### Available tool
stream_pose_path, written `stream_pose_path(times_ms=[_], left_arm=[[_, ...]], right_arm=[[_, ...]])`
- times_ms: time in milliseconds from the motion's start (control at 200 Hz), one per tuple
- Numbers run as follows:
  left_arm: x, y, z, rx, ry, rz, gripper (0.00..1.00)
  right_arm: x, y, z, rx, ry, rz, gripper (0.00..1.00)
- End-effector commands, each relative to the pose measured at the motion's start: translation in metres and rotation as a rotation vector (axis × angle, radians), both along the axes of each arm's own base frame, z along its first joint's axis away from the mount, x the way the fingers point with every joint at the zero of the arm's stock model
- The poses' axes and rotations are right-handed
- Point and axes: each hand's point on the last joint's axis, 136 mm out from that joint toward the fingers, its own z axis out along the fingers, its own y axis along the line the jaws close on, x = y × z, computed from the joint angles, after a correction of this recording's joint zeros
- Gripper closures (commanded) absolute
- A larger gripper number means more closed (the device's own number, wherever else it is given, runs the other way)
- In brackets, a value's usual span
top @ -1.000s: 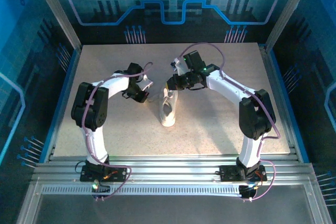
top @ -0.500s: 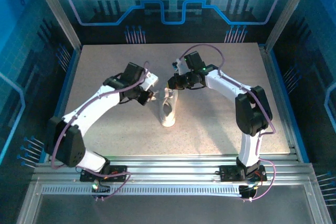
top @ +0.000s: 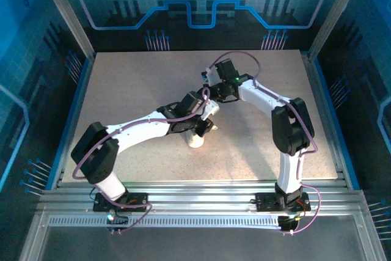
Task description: Tie the shoes
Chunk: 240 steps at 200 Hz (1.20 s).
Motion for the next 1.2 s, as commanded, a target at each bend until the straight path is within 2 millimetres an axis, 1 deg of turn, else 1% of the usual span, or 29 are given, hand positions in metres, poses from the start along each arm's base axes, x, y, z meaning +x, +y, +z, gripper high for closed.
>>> stream_pose_path(times_ms=[0, 85, 100, 140, 210, 295, 340, 405, 465, 540, 605, 650, 740, 811, 851, 971, 1051, 1196], left_arm=[[0.006, -0.027, 0.014, -0.065, -0.054, -0.071, 0.75], [0.009, -0.021, 0.022, -0.046, -0.106, -0.082, 0.63], [0.009, -0.02, 0.027, -0.052, -0.121, -0.082, 0.61], [0.008, -0.015, 0.034, -0.055, -0.15, -0.089, 0.58], [0.007, -0.004, 0.047, -0.072, -0.189, -0.085, 0.55], [0.005, 0.014, 0.064, -0.111, -0.225, -0.062, 0.53], [0.005, 0.025, 0.072, -0.137, -0.242, -0.04, 0.52], [0.009, 0.046, 0.079, -0.166, -0.251, 0.021, 0.51], [0.014, 0.066, 0.079, -0.194, -0.24, 0.081, 0.51], [0.022, 0.09, 0.073, -0.243, -0.21, 0.152, 0.51], [0.029, 0.102, 0.067, -0.292, -0.192, 0.189, 0.52], [0.033, 0.107, 0.063, -0.315, -0.192, 0.207, 0.53], [0.04, 0.107, 0.056, -0.334, -0.204, 0.21, 0.52], [0.045, 0.104, 0.049, -0.334, -0.212, 0.199, 0.44], [0.049, 0.103, 0.044, -0.333, -0.213, 0.198, 0.42], [0.059, 0.098, 0.037, -0.349, -0.228, 0.187, 0.42], [0.065, 0.096, 0.03, -0.363, -0.219, 0.189, 0.44], [0.074, 0.089, 0.024, -0.411, -0.207, 0.191, 0.47]], right_arm=[[-0.006, 0.012, 0.012, 0.048, -0.003, 0.046, 1.0], [-0.007, 0.012, 0.01, 0.048, -0.004, 0.05, 1.0], [-0.007, 0.012, 0.01, 0.048, -0.003, 0.052, 1.0], [-0.007, 0.012, 0.009, 0.048, -0.005, 0.055, 1.0], [-0.008, 0.012, 0.009, 0.05, -0.012, 0.057, 1.0], [-0.007, 0.012, 0.012, 0.055, -0.031, 0.056, 1.0], [-0.007, 0.012, 0.014, 0.058, -0.038, 0.055, 1.0], [-0.007, 0.013, 0.018, 0.063, -0.053, 0.06, 1.0], [-0.008, 0.013, 0.022, 0.065, -0.066, 0.066, 1.0], [-0.011, 0.015, 0.028, 0.064, -0.091, 0.079, 1.0], [-0.013, 0.015, 0.033, 0.057, -0.107, 0.086, 1.0], [-0.015, 0.016, 0.035, 0.052, -0.113, 0.089, 1.0], [-0.018, 0.017, 0.04, 0.048, -0.122, 0.093, 1.0], [-0.019, 0.02, 0.042, 0.05, -0.122, 0.099, 1.0], [-0.02, 0.021, 0.043, 0.052, -0.117, 0.103, 1.0], [-0.022, 0.023, 0.041, 0.057, -0.098, 0.108, 1.0], [-0.023, 0.024, 0.042, 0.061, -0.096, 0.115, 1.0], [-0.024, 0.026, 0.043, 0.071, -0.079, 0.113, 1.0]])
